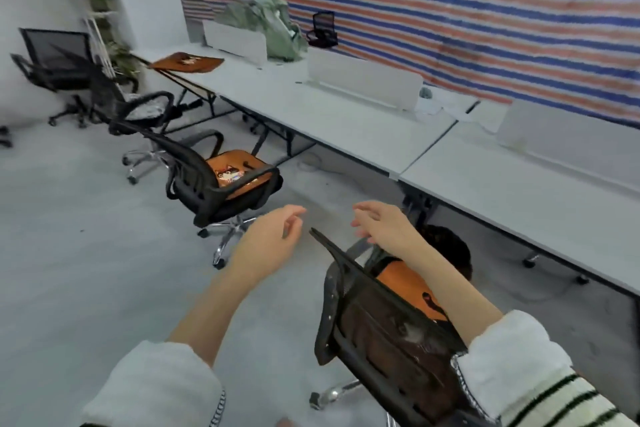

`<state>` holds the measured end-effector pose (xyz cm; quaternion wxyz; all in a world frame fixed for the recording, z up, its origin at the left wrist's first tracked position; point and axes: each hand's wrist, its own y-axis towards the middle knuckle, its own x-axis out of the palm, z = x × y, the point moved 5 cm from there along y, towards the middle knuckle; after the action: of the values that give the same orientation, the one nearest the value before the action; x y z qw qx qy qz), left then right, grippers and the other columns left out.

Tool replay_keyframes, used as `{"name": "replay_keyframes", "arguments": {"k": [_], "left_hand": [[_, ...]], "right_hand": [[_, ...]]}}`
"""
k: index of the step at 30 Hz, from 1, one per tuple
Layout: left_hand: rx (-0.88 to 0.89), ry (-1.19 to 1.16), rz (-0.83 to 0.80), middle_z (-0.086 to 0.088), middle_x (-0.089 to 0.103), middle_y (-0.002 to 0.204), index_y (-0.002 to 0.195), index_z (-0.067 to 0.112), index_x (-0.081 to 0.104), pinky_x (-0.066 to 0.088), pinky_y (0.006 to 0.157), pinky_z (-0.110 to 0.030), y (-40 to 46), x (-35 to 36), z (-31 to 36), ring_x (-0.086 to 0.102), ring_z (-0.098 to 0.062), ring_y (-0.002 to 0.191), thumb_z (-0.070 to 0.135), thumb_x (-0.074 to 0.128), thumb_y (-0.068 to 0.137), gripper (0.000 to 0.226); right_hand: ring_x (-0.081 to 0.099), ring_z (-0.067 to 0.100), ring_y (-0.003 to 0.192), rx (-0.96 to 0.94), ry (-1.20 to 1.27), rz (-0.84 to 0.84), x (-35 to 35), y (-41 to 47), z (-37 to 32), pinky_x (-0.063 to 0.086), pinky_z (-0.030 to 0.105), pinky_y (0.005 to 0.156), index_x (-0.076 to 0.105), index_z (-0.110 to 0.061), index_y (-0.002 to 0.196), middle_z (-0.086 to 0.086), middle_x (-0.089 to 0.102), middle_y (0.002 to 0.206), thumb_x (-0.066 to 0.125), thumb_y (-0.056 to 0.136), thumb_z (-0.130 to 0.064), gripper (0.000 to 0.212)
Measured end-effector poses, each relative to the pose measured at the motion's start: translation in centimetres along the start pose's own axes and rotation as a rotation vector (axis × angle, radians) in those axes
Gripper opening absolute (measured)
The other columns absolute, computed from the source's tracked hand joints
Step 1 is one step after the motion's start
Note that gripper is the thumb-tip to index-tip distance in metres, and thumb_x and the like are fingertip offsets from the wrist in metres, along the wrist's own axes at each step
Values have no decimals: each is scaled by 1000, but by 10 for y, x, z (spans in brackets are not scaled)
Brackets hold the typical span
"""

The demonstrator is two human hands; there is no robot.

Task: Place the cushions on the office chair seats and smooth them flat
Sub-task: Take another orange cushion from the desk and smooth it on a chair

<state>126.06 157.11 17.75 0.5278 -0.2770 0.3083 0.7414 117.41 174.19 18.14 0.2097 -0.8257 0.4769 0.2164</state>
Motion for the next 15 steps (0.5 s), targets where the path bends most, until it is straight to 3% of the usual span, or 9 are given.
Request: {"name": "replay_keyframes", "arguments": {"k": [4, 8, 12, 15], "left_hand": [[-60, 71, 29, 6, 64, 107, 130, 22, 50, 48, 90, -32, 57, -48, -83, 59, -16, 104, 25, 41, 97, 34], [-87, 71, 14, 15, 58, 94, 129, 23, 51, 48, 91, -33, 131, -99, -148, 59, -13, 105, 24, 41, 97, 33], [-137, 47, 20, 3, 63, 116, 126, 23, 54, 46, 92, -28, 212, -167, -214, 56, -13, 112, 24, 40, 97, 32], [-183, 27, 74, 3, 61, 119, 126, 22, 54, 41, 87, -21, 256, -218, -266, 56, -13, 110, 23, 40, 98, 31]], "right_hand": [[64, 13, 86, -10, 25, -50, 59, 89, -42, 51, 33, 89, 54, -14, 127, -6, 63, 92, 46, 97, -32, 36], [65, 17, 88, -6, 10, -74, 106, 185, -84, 51, 29, 83, 59, -12, 118, 2, 67, 100, 44, 98, -28, 30], [65, 17, 89, -6, 5, -104, 153, 284, -147, 51, 30, 86, 61, -15, 112, 2, 67, 101, 44, 97, -29, 26], [64, 13, 86, -31, 2, -152, 193, 350, -198, 51, 27, 82, 60, -19, 112, 0, 67, 99, 43, 97, -31, 25]]}}
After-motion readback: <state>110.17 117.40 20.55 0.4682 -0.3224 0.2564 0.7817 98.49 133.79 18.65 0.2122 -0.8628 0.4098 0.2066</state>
